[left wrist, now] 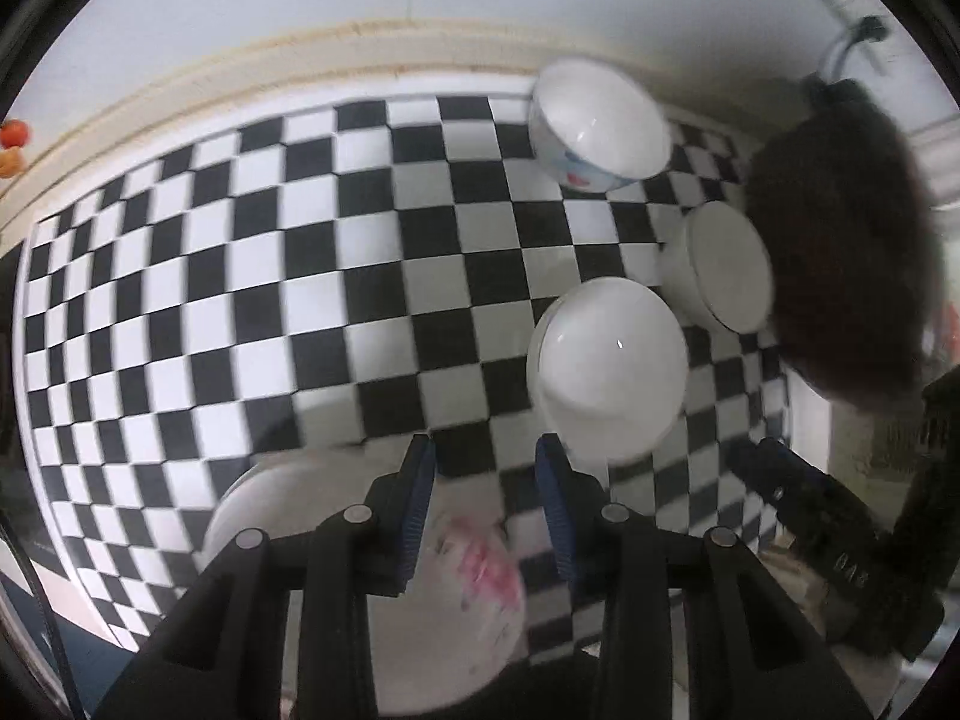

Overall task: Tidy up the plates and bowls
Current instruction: 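Move both grippers toward a small white bowl on the counter, then close both grippers on the rim of the small white bowl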

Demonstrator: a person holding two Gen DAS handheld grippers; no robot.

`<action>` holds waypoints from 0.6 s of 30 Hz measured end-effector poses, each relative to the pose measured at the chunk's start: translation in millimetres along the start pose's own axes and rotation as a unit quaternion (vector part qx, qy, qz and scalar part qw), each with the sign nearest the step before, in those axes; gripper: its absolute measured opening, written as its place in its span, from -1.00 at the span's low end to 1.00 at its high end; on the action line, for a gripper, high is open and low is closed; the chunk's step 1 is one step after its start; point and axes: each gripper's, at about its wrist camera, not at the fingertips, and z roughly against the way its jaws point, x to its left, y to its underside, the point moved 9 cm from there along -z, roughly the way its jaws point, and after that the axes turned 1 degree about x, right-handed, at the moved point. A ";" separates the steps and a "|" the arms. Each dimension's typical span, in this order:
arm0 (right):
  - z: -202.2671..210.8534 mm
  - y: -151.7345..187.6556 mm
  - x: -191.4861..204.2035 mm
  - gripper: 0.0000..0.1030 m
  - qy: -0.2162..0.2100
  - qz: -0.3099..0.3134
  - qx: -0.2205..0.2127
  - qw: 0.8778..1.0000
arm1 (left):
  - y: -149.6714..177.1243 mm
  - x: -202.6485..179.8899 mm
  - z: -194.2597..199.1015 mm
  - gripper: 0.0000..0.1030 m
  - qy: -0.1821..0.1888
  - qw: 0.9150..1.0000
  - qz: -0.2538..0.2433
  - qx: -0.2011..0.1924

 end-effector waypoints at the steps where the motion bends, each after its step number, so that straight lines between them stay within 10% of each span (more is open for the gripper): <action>1: -9.7 -5.1 -2.4 0.35 0.001 0.008 0.008 1.000 | -5.4 -3.4 -10.9 -0.37 0.001 1.000 0.003 0.009; 9: -76.5 -36.1 -7.6 0.13 0.002 0.059 0.070 0.996 | -28.8 -13.7 -80.2 -0.37 0.007 0.997 0.033 0.075; 18: -109.1 -39.1 -5.4 -0.77 -0.008 0.067 0.113 0.991 | -26.0 -28.2 -104.7 -0.71 0.006 0.996 0.014 0.089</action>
